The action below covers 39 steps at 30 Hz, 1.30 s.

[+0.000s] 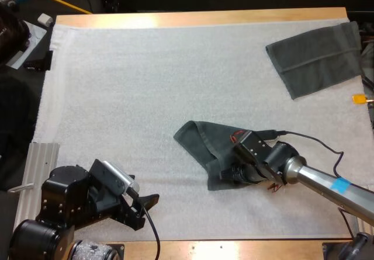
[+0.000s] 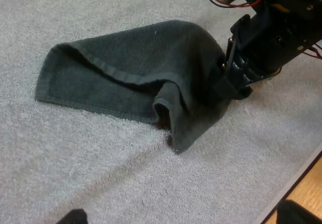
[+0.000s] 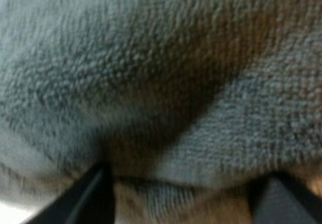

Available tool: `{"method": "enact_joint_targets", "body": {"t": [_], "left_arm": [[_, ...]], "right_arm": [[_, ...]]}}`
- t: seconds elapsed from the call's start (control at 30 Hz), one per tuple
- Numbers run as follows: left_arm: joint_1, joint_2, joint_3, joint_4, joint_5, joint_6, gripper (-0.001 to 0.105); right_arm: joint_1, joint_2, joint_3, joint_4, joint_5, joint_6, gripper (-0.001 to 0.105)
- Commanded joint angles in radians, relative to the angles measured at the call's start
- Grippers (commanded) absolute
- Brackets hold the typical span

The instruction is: Pick towel from pile, fold and stack

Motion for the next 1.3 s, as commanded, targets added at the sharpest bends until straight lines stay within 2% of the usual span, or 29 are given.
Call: {"method": "enact_joint_targets", "body": {"t": [0.0, 0.03, 0.13, 0.43, 0.53, 0.67, 0.7, 0.8, 0.83, 1.1, 1.27], "left_arm": [[-0.007, 0.001, -0.004, 0.000, 0.015, 0.001, 0.070], [-0.008, 0.001, -0.004, -0.001, 0.016, 0.001, 0.070], [-0.009, 0.003, -0.003, -0.002, 0.021, 0.000, 0.070], [-0.011, 0.006, -0.002, -0.002, 0.025, 0.000, 0.070], [-0.011, 0.004, -0.003, 0.000, 0.025, 0.002, 0.070], [-0.010, 0.005, -0.003, -0.001, 0.025, 0.003, 0.070], [-0.009, 0.006, -0.004, 0.001, 0.025, 0.005, 0.070], [-0.010, 0.003, -0.005, -0.004, 0.018, 0.001, 0.070], [-0.011, 0.003, -0.004, -0.006, 0.020, 0.001, 0.070], [-0.016, 0.013, -0.005, -0.017, 0.022, 0.005, 0.070], [-0.026, 0.014, -0.007, -0.030, 0.022, 0.007, 0.070]], "right_arm": [[-0.003, -0.024, 0.005, 0.016, 0.026, 0.018, 0.039], [-0.002, -0.021, 0.004, 0.015, 0.027, 0.022, 0.033], [-0.002, -0.009, 0.009, 0.015, 0.029, 0.029, 0.026], [-0.001, -0.013, 0.011, 0.035, 0.056, 0.013, 0.021], [-0.002, -0.038, 0.004, 0.057, 0.100, -0.009, 0.017], [0.000, -0.089, -0.024, 0.075, 0.166, -0.045, 0.018], [-0.002, -0.109, -0.045, 0.077, 0.187, -0.060, 0.015], [-0.002, -0.093, -0.036, 0.072, 0.165, -0.048, 0.010], [-0.002, -0.102, -0.054, 0.092, 0.179, -0.062, 0.001], [-0.008, -0.092, -0.140, 0.190, 0.276, -0.138, 0.000], [-0.053, -0.077, -0.165, 0.180, 0.324, -0.172, 0.000]]}}
